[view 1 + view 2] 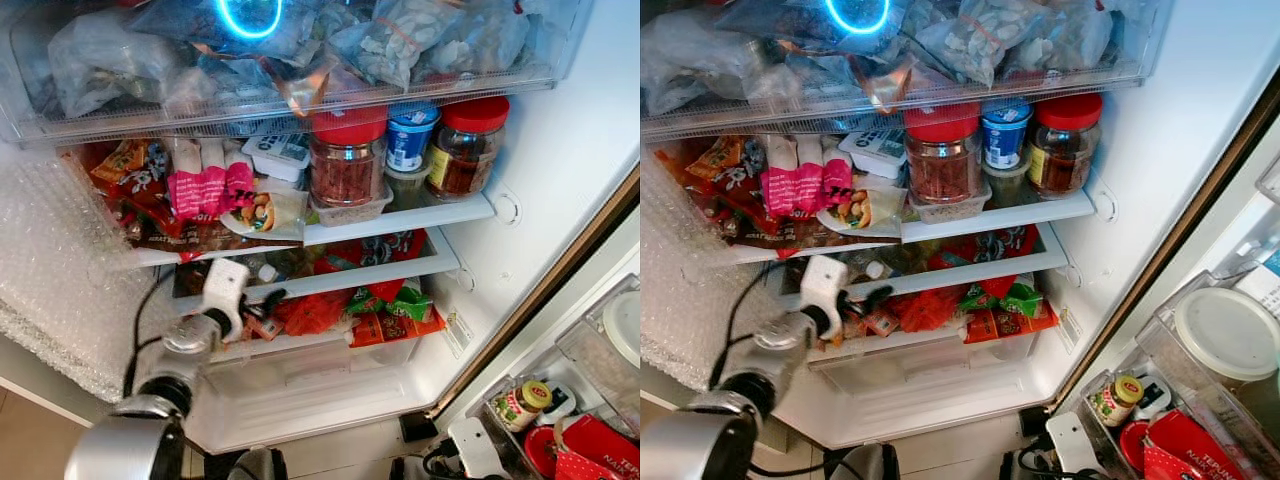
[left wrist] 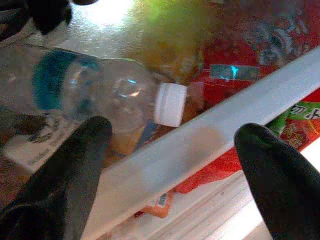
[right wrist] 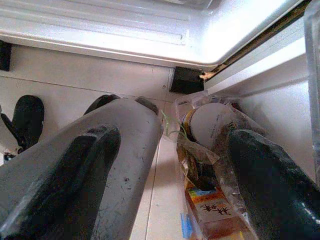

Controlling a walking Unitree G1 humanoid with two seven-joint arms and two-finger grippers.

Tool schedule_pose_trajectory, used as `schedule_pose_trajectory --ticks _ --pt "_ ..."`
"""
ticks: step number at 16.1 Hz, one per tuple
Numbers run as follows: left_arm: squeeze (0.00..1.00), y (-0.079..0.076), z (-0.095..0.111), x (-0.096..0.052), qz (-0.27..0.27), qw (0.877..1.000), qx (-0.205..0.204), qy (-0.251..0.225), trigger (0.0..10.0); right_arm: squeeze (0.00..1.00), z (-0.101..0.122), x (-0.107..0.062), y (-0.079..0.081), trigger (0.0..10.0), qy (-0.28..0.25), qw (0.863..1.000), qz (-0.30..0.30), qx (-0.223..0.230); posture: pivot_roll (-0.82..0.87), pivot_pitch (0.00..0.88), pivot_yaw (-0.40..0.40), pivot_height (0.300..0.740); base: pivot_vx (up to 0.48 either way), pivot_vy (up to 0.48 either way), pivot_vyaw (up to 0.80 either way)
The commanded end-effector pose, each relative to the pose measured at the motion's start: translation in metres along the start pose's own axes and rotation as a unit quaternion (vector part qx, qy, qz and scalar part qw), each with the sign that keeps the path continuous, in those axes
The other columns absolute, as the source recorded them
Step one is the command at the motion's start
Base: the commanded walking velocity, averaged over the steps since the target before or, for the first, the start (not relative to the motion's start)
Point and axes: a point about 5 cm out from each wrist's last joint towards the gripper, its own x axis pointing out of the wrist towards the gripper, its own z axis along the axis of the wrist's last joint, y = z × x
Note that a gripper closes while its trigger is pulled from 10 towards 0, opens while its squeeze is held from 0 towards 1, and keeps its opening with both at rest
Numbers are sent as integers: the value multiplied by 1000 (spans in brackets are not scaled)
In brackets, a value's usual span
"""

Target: Restocking fridge

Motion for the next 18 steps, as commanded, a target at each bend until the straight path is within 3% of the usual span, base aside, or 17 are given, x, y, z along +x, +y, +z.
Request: schedule_pose_trajectory --ticks 1,6,11,18 --pt "0 4 3 1 10 1000 -1 3 10000 0 -39 -8 1 10000 79 997 0 -1 -111 79 5 641 0 0 0" --pt "0 0 4 3 9 1000 -12 3 10000 0 -38 -8 1 10000 79 997 1 -5 -112 76 0 641 0 0 0" --pt "0 -8 5 6 -13 994 -104 -17 10000 0 -40 -9 0 10000 81 997 -2 -4 -133 84 0 641 0 0 0" --pt "0 -13 11 9 -36 995 -91 -23 10000 0 -43 -11 -2 10000 84 996 -5 -5 -153 89 -7 641 0 0 0"
